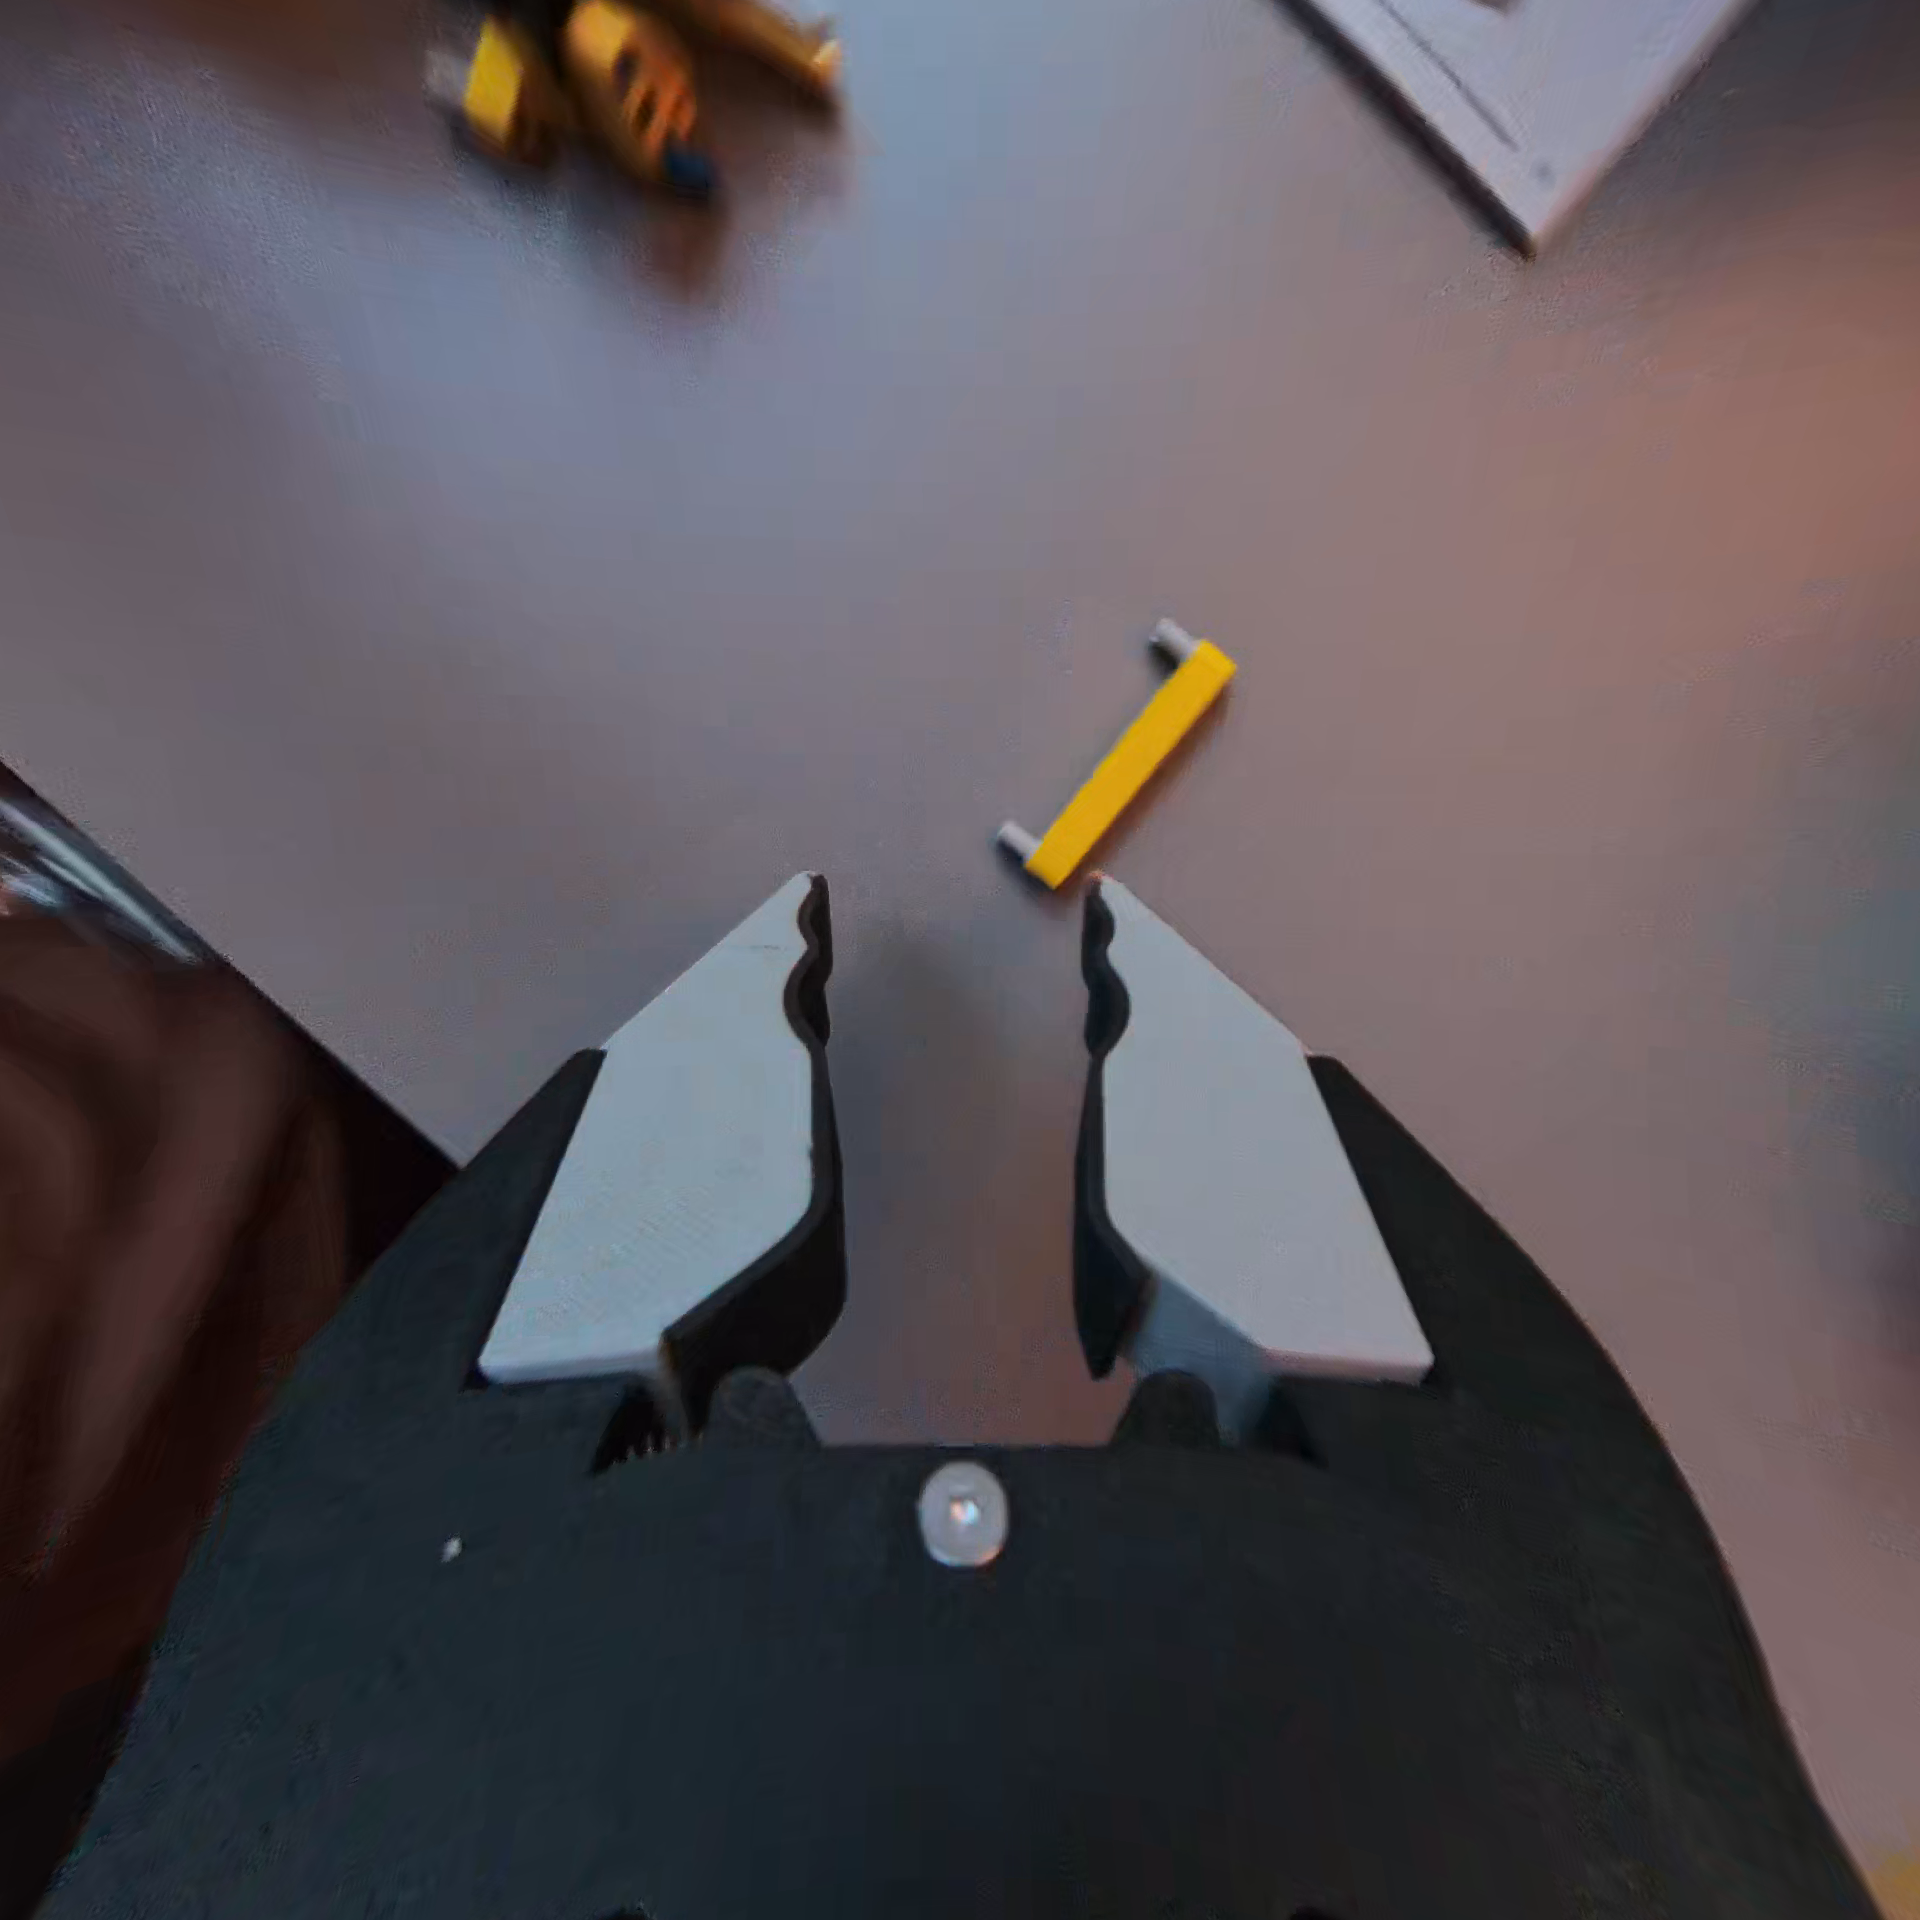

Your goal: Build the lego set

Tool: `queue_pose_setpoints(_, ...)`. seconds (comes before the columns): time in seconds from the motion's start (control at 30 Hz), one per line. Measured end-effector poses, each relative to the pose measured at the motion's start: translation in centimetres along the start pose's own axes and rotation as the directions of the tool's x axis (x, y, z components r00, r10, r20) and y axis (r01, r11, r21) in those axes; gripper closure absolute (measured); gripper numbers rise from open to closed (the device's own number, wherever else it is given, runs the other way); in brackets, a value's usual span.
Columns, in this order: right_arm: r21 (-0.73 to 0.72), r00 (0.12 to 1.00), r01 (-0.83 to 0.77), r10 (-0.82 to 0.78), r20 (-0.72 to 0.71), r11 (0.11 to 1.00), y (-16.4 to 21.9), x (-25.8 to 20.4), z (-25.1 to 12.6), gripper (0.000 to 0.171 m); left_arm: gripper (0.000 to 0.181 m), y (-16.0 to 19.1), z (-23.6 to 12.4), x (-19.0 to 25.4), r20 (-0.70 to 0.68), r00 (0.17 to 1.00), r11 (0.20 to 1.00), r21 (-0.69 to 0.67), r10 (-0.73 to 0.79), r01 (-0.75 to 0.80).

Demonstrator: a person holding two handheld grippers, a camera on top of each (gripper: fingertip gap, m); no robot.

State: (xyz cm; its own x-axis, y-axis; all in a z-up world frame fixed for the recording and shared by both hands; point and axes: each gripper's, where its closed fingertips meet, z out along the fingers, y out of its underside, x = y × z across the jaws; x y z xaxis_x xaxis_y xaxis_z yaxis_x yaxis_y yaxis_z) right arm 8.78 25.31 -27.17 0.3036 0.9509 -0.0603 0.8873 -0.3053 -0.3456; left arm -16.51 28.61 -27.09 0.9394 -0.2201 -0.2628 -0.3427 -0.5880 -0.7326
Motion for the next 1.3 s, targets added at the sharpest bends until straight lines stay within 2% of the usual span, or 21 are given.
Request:
queue_pose_setpoints(0.13, -0.084, 0.92, 0.375, -0.382, -0.087, 0.923, 0.1, -1.1, 0.1, 0.13, 0.18, 0.0, 0.0, 0.1, 0.005, 1.0, 1.0, 0.001, 0.011, -0.011)
queue_pose_setpoints(0.2, -0.131, 0.842, 0.51, -0.525, -0.127, 0.85, -0.2, -0.4, 0.0, 0.144, 0.18, 0.0, 0.0, 0.1, 0.005, 1.0, 1.0, 0.003, 0.01, -0.01)
queue_pose_setpoints(0.4, -0.255, 0.693, 0.685, -0.718, -0.061, 0.683, -0.1, 0.5, 0.9, 0.146, 0.18, 0.0, 0.0, -0.2, 0.0, 1.0, 1.0, 0.0, -0.008, 0.008)
queue_pose_setpoints(0.53, -0.341, 0.636, 0.713, -0.77, -0.055, 0.613, -0.1, 1.6, 1.4, 0.153, 0.18, 0.1, 0.1, -0.1, -0.001, 1.0, 1.0, -0.006, -0.003, 0.003)
queue_pose_setpoints(0.7, -0.318, 0.656, 0.712, -0.754, -0.015, 0.626, -0.7, 1.5, 1.6, 0.154, 0.18, 0.1, 0.1, 0.0, 0.002, 1.0, 1.0, -0.006, 0.01, -0.01)
queue_pose_setpoints(0.97, -0.31, 0.6, 0.752, -0.799, -0.041, 0.581, -1.1, 1.2, 1.9, 0.159, 0.18, 0.1, 0.1, 0.0, 0.0, 1.0, 1.0, -0.007, 0.006, -0.006)
queue_pose_setpoints(1.17, -0.314, 0.614, 0.744, -0.789, -0.03, 0.59, -0.8, 1.4, 2.0, 0.167, 0.18, 0.1, 0.1, -0.1, 0.0, 1.0, 1.0, -0.005, -0.002, 0.002)
queue_pose_setpoints(1.3, -0.262, 0.661, 0.716, -0.749, -0.045, 0.647, -1.0, 1.2, 2.1, 0.171, 0.18, 0.1, 0.1, -0.1, 0.0, 1.0, 1.0, -0.005, -0.001, 0.001)
